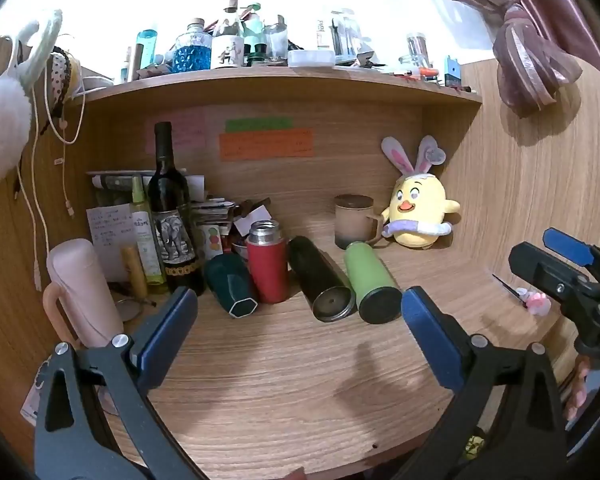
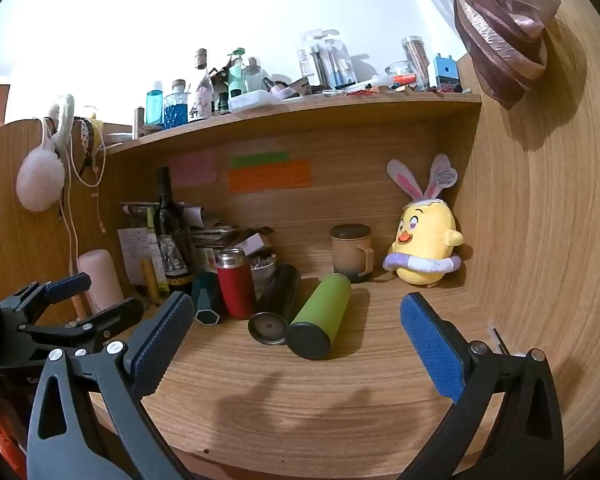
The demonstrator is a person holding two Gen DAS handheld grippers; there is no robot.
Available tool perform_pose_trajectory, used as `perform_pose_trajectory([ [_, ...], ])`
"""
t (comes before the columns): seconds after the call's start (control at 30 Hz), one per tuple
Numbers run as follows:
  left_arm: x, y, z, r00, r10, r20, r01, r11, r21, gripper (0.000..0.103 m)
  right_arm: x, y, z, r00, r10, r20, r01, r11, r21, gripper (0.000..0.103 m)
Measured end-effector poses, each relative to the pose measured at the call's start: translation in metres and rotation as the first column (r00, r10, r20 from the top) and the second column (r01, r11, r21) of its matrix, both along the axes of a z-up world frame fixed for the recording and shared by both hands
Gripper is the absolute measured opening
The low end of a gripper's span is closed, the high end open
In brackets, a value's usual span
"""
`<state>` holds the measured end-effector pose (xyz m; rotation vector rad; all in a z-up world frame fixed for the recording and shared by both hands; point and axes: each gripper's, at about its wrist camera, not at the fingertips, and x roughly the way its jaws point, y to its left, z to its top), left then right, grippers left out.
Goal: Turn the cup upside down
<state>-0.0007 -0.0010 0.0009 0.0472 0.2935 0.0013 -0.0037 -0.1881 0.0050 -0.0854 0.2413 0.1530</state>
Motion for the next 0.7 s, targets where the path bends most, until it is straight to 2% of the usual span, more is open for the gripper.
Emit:
perform_pose_trajectory([
  [0.07, 0.001, 0.003, 0.0, 1.0, 0.003, -0.017, -0.003, 1.0, -0.029, 0.103, 0.0, 0.0, 0.0, 1.0, 0.0, -0.001, 0.0, 1.0, -0.003, 0.103],
  [0.47, 0.008, -0.01, -0.004, 1.0, 0.031, -0.003, -0.031, 0.999, -0.004, 0.103, 0.007, 0.003, -0.003, 1.0, -0.001, -0.009, 0.001, 1.0, -0.004, 0.103],
  [0.53, -0.004, -0.004, 0.0, 1.0, 0.014, 0.018, -0.013, 1.0, -0.026, 0.103, 0.007, 0.003, -0.003, 1.0, -0.003, -0.01, 0.003, 1.0, -0.006, 0.103],
  [0.7, -0.008, -0.004, 0.002, 1.0, 0.012, 0.029, -0.012, 1.0, -0.017, 0.103, 0.006, 0.003, -0.001, 1.0, -0.002, -0.009, 0.002, 1.0, -0.008, 0.103],
])
